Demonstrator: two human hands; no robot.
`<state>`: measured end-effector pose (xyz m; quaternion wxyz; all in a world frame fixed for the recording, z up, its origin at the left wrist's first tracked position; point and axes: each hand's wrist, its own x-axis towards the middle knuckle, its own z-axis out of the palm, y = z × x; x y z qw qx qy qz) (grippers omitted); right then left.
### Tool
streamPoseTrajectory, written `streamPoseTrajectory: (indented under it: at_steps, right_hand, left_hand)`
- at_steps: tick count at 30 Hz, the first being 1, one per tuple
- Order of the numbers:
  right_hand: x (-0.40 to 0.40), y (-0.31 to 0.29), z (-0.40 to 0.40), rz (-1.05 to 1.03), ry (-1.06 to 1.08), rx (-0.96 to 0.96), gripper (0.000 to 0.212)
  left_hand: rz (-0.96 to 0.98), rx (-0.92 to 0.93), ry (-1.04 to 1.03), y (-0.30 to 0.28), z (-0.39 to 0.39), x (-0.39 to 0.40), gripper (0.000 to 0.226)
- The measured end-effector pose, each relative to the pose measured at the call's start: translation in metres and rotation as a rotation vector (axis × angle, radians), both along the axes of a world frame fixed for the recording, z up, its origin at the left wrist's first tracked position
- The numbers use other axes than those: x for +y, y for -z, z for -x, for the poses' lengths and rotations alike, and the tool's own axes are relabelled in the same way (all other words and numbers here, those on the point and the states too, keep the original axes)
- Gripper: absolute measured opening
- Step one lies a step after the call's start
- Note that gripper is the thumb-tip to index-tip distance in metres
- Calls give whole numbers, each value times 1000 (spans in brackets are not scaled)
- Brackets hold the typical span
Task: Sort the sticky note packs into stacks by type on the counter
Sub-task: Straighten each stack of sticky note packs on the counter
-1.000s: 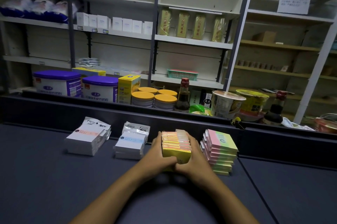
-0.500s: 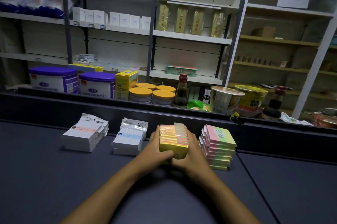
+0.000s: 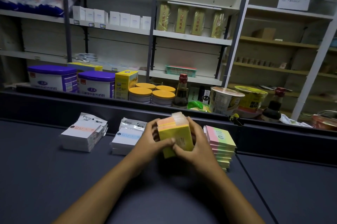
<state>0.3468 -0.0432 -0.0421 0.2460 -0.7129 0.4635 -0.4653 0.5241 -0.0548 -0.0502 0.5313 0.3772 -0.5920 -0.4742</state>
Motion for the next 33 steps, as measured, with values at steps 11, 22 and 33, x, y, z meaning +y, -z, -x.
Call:
streamPoseTrajectory:
  at_steps: [11, 22, 33]
  right_hand:
    - [-4, 7, -15, -336, -100, -534, 72]
    - [-13, 15, -9, -400, 69, -329, 53]
    - [-19, 16, -11, -368, 173, 14, 98]
  left_hand:
    - [-197, 236, 37, -6, 4, 4, 78]
    - [-208, -250, -115, 7, -1, -6, 86]
    - [-241, -432, -288, 8, 11, -5, 97]
